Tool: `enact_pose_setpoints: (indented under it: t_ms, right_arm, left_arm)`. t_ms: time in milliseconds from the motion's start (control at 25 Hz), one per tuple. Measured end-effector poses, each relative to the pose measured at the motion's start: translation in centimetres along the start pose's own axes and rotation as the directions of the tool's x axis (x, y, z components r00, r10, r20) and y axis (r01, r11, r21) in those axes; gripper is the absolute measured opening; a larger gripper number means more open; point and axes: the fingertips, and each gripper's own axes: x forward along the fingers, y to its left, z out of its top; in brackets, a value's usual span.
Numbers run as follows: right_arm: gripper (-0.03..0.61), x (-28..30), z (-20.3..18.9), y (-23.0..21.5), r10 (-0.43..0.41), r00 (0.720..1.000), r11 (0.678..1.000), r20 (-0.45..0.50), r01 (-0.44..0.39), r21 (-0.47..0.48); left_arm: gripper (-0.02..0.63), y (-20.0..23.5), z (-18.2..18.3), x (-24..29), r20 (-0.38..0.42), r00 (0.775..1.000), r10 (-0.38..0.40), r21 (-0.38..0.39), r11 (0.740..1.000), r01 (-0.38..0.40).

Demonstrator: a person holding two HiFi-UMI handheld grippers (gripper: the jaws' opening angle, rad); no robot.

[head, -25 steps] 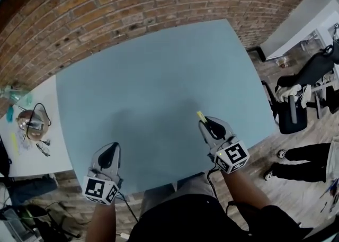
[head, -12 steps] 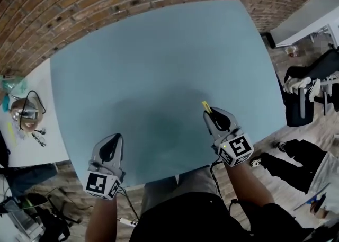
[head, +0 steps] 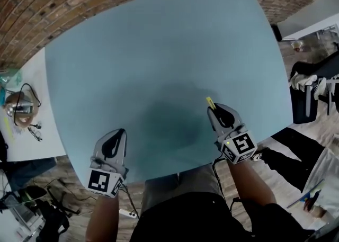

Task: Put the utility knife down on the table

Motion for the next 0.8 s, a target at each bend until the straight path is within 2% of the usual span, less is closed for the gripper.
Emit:
enact_pose_setpoints:
  t_ms: [360,640,800]
  right_arm:
    - [0.066,1.2,-1.6,-0.5,0.009,0.999,1.000,-0.042,-0.010,-0.010]
    - [0.066,1.6,-2.7,-0.9,0.009,0.998,1.000,-0.069,-0.009,-0.004]
    - [0.066,1.8,-3.1,-0.9,0.005,0.997,1.000,-0.078,-0.005,-0.002]
  left_arm:
    - [0.002,0.3,-1.6,1.2,-0.019,1.000,0.006,-0.023,1.000,-0.006]
    - [0.002,0.0,-1.8,2.0,-0.022,1.000,0.017,-0.075,0.997,-0.018]
    - [0.002,0.1,-2.5,2.0,-0.031,0.999,0.009,-0.056,0.998,-0.011]
